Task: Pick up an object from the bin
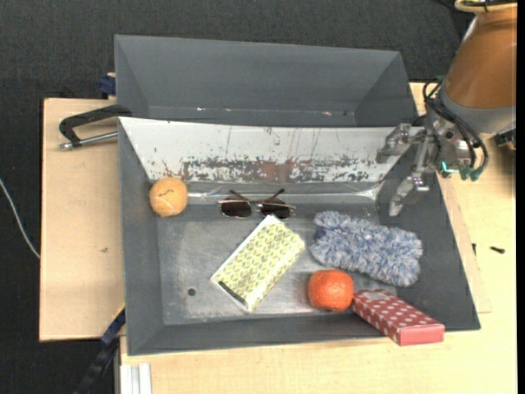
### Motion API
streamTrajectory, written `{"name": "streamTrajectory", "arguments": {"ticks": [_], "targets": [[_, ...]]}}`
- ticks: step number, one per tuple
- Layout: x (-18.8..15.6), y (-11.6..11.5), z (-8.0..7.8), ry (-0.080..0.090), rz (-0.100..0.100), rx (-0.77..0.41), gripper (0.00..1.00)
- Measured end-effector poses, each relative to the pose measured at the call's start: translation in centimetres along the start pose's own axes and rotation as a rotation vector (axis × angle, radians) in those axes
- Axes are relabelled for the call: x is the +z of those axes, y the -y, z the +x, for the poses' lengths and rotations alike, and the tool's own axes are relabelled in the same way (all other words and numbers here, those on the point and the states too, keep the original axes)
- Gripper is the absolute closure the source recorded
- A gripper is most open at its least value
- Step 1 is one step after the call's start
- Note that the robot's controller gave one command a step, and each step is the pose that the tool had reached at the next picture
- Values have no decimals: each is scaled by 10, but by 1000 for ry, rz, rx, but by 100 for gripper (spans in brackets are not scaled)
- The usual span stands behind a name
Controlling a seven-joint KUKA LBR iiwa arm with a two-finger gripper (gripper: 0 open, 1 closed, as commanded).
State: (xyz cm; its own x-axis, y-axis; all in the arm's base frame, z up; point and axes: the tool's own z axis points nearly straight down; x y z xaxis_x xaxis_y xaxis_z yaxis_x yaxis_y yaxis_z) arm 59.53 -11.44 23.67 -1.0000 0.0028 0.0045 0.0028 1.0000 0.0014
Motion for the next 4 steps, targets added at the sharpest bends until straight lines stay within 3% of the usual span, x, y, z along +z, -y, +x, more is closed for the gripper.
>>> {"name": "streamTrajectory", "arguments": {"ticks": [1,2,3,4], "targets": [[-5,-1,-1,9,2,-2,0],[59,-18,8,12,2,-65,0],[145,-20,76,-2,-4,-201,0],[164,22,18,10,4,-241,100]]}}
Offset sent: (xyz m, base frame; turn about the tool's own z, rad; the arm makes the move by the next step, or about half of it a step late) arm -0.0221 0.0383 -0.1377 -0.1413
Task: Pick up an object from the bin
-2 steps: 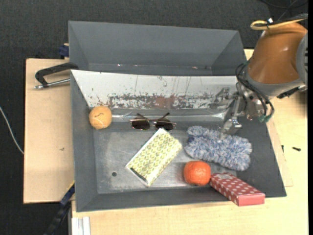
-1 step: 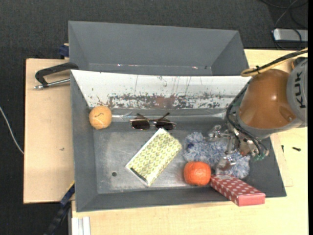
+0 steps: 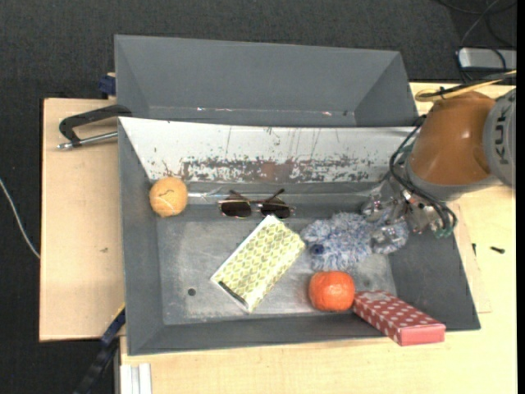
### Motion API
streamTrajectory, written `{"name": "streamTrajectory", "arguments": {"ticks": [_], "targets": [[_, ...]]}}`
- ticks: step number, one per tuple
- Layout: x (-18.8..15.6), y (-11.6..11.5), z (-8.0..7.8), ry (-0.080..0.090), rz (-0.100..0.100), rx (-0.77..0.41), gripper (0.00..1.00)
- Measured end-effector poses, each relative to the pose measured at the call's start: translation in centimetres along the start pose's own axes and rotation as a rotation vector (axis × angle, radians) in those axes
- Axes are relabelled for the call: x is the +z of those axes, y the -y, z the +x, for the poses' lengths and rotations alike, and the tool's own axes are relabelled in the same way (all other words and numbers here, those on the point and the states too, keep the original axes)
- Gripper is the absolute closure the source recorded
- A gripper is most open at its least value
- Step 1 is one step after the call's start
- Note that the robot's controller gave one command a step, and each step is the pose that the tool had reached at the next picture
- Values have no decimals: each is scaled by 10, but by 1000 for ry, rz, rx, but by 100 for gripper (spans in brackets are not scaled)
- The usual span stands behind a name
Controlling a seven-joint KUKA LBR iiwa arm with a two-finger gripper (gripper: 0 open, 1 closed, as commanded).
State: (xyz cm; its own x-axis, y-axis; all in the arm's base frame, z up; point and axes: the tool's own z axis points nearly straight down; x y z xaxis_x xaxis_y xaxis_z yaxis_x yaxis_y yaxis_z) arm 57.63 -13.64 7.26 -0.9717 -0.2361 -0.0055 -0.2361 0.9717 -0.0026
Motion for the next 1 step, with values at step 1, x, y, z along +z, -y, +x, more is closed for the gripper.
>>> {"name": "streamTrajectory", "arguments": {"ticks": [1], "targets": [[0,0,0,0,0,0,100]]}}
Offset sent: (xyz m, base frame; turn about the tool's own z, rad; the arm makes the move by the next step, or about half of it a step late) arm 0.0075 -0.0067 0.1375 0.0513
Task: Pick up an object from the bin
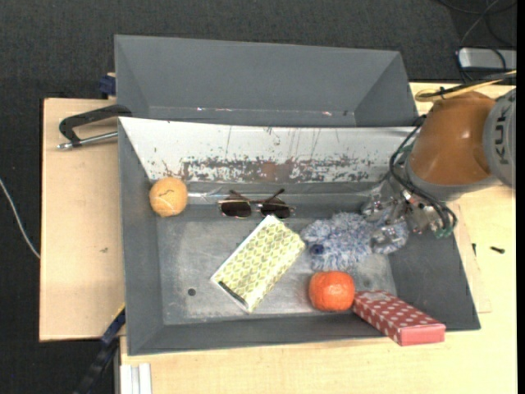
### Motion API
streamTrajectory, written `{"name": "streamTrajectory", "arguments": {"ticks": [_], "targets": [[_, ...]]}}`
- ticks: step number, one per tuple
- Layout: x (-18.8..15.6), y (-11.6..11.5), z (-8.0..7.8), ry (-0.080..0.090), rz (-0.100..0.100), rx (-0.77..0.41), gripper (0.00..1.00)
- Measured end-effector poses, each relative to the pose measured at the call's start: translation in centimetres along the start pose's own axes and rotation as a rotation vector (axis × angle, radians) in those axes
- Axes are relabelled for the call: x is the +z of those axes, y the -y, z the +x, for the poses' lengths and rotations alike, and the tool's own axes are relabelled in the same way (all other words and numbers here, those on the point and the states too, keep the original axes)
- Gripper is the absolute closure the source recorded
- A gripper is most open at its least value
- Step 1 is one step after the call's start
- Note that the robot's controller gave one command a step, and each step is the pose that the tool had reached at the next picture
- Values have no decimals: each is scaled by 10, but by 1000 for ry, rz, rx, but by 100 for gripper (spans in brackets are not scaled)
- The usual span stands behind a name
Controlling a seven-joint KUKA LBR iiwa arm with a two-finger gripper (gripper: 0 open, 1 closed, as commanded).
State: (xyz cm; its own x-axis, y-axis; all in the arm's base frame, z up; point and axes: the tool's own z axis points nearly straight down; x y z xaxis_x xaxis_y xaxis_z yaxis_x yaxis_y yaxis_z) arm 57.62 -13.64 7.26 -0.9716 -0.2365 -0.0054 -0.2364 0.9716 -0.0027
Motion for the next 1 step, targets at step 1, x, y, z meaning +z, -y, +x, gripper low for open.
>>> {"name": "streamTrajectory", "arguments": {"ticks": [1], "targets": [[-139,9,-8,0,-1,52,100]]}}
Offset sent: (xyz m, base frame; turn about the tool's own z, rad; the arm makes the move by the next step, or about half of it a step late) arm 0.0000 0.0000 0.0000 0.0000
